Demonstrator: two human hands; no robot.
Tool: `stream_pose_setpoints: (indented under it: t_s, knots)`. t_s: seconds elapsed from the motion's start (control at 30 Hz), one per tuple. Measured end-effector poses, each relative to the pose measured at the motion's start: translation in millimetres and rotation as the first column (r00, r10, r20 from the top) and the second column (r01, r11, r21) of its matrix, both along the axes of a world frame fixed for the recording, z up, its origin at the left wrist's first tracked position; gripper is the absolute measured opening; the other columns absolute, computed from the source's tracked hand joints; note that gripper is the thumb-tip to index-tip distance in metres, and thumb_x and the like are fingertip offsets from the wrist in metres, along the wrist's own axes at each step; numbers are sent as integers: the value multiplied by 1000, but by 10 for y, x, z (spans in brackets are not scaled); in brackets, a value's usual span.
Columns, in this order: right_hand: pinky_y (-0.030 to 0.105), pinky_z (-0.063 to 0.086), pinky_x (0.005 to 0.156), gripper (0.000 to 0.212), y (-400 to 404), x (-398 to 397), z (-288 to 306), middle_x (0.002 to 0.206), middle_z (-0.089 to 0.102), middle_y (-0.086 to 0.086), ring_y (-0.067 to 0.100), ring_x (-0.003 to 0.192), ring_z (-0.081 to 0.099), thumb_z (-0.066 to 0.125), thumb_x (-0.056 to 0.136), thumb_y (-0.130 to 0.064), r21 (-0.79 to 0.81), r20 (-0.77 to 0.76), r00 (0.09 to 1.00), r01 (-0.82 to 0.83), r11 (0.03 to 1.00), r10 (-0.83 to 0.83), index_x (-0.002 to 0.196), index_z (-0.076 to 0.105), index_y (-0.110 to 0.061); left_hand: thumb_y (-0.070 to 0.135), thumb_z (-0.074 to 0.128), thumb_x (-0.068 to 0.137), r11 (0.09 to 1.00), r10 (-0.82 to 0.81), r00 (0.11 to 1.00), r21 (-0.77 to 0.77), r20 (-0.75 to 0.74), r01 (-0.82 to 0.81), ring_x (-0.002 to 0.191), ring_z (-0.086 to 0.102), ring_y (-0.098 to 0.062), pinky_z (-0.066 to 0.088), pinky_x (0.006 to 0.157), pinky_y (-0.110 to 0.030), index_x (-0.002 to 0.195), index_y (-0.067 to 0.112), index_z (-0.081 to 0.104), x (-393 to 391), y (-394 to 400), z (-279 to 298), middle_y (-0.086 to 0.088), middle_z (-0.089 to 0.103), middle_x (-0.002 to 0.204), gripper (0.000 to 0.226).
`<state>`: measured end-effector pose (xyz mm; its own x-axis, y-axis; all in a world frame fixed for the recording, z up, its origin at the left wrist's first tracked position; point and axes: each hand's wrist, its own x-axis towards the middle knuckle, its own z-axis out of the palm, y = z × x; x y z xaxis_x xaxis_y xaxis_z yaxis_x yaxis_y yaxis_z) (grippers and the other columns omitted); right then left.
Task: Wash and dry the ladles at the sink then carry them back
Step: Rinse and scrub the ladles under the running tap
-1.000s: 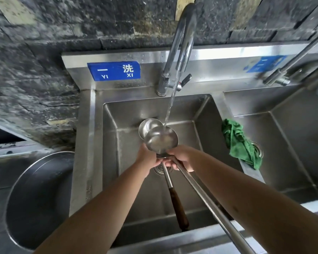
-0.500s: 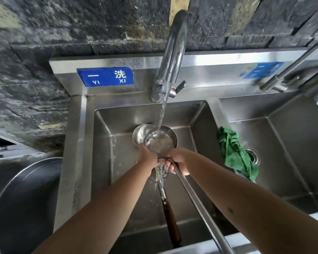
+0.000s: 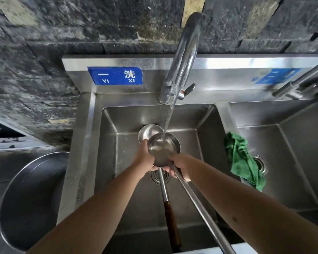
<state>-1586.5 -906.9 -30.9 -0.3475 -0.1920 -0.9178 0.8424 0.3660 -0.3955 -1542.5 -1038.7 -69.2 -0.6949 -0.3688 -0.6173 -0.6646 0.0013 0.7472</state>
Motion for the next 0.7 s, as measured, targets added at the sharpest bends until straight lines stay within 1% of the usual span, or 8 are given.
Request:
stream_pose_setpoints:
  t_s: [0.13,0.23,0.33,0.4,0.43,0.5,0.57,0.7]
  knots:
    - [17,36,34,17,24,-18,-14,56,49,7,9,36,43,39,102,-8,-59,66,997,-27,998,31,89,48,-3,18,53,94,988,-23,1000,-155,-14,20,51,62,-33,42,38,-28,111,13,51,72,-47,26,-16,62,91,17]
    - [15,34,33,23,62,-14,73,46,41,3,8,32,38,38,101,-6,-115,156,988,6,993,12,79,41,-8,13,41,97,999,20,999,-37,46,-18,34,47,-22,34,34,-20,110,7,49,58,-58,49,-20,54,79,17]
    - [14,33,32,18,69,-53,113,56,44,7,8,32,43,33,99,-1,-77,102,993,61,995,-53,83,40,-6,10,44,95,982,82,991,161,106,-98,44,54,-24,43,42,-24,114,3,52,41,-55,147,-24,52,94,21]
    - [17,34,35,11,36,-84,116,66,47,9,9,39,44,33,99,-5,13,-58,998,-13,1000,14,99,44,-6,32,54,93,992,69,995,98,65,-75,73,63,-26,53,59,-33,123,14,50,25,-42,230,-18,56,109,36]
    - [18,35,37,15,14,-91,144,69,49,9,9,43,43,34,100,-10,72,-136,988,-64,995,74,112,44,-11,44,52,91,998,39,999,50,35,-41,91,64,-27,55,74,-38,133,18,44,16,-40,272,-14,56,118,50]
    - [21,37,39,33,-9,-100,162,78,55,10,11,49,44,42,98,-15,179,-279,938,-159,971,205,127,38,-31,53,46,92,978,97,995,189,-39,-88,108,61,-30,53,87,-46,136,21,43,-40,14,400,-7,56,126,54]
    - [23,40,41,49,-28,-86,226,86,61,12,14,53,49,48,93,-10,238,-402,859,-237,942,318,129,36,-40,47,51,95,889,238,969,418,-67,-189,95,65,-26,55,75,-40,123,20,53,-130,103,534,-5,63,110,38]
    - [23,33,41,75,-18,-29,458,73,56,11,11,48,43,47,79,12,91,-432,846,-304,948,313,132,37,-40,13,57,95,740,442,892,602,-96,-302,77,69,-26,57,62,-34,105,2,58,-236,191,696,-19,65,97,16]
